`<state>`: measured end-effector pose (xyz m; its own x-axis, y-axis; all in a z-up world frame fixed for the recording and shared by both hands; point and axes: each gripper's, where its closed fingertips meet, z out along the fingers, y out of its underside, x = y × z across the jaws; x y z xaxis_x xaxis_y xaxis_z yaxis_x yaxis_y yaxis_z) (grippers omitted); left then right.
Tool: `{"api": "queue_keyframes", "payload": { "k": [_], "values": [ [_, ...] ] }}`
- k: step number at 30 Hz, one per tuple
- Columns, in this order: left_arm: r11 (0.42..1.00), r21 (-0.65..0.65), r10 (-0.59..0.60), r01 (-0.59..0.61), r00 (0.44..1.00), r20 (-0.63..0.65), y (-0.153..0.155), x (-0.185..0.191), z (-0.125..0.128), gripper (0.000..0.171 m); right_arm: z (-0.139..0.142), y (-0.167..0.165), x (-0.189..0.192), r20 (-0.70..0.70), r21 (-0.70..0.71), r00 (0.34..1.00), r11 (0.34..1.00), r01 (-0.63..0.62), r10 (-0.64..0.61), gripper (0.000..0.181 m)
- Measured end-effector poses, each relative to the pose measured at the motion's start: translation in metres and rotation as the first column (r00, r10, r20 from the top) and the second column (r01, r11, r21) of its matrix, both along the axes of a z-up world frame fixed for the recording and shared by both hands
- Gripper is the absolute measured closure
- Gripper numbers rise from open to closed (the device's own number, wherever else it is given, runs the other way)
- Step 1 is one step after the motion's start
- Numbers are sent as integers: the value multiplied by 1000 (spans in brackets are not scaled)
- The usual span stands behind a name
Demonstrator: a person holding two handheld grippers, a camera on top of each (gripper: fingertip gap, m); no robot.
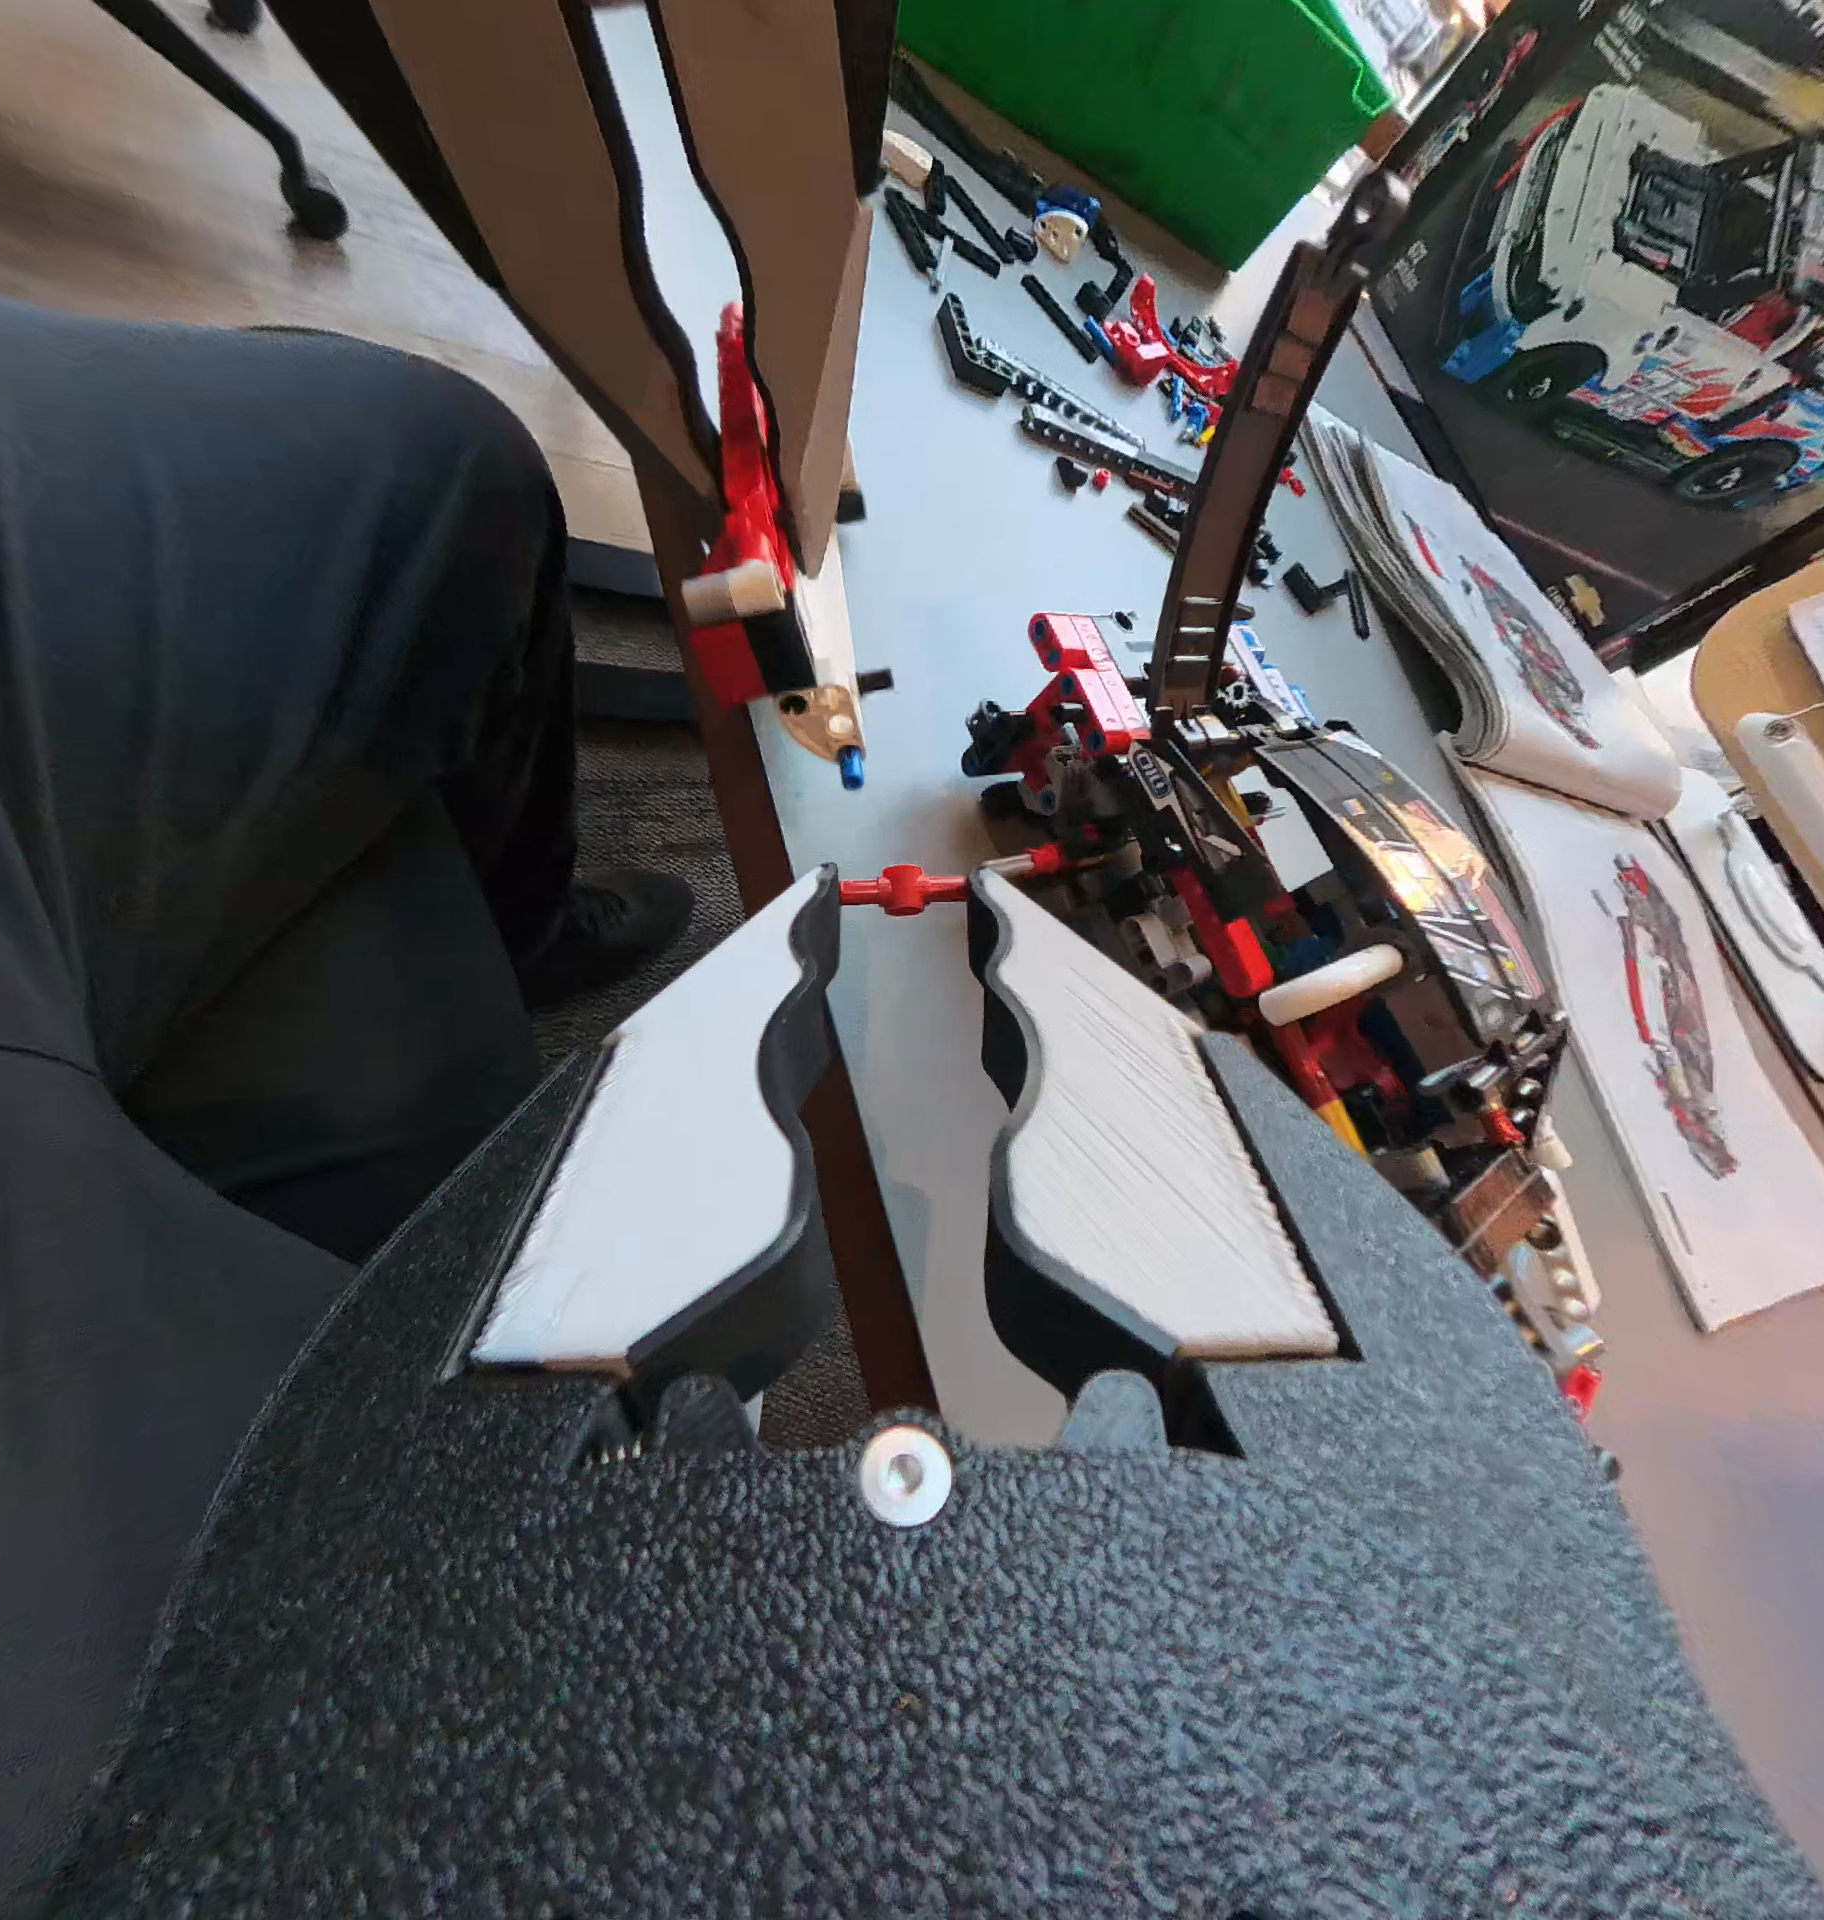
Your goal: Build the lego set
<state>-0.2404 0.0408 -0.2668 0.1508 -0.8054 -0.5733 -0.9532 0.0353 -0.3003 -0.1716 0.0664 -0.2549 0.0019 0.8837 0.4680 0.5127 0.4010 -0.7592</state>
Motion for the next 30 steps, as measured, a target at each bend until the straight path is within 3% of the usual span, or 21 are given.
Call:
{"api": "queue_keyframes", "payload": {
  "k": [5,14,19,23,26,30],
  "values": [
    [998,52,-33,31,999,26,10,17,-2,167,-12,3,0,30,30,999,999,12,-13,159],
    [998,-23,-52,52,998,30,21,27,-14,167,-29,17,0,96,-25,994,998,52,-50,159],
    [991,-117,-55,63,996,70,23,29,-15,167,-33,18,1,104,-161,994,986,50,-34,160],
    [960,-272,-23,63,989,148,18,35,-11,167,-35,19,1,107,-280,994,959,28,2,159],
    [936,-350,25,34,986,165,22,31,-11,167,-35,18,1,123,-280,992,960,17,18,159],
    [891,-447,58,80,956,287,21,38,-3,167,-35,18,2,142,-265,989,964,6,33,159]
  ]
}}
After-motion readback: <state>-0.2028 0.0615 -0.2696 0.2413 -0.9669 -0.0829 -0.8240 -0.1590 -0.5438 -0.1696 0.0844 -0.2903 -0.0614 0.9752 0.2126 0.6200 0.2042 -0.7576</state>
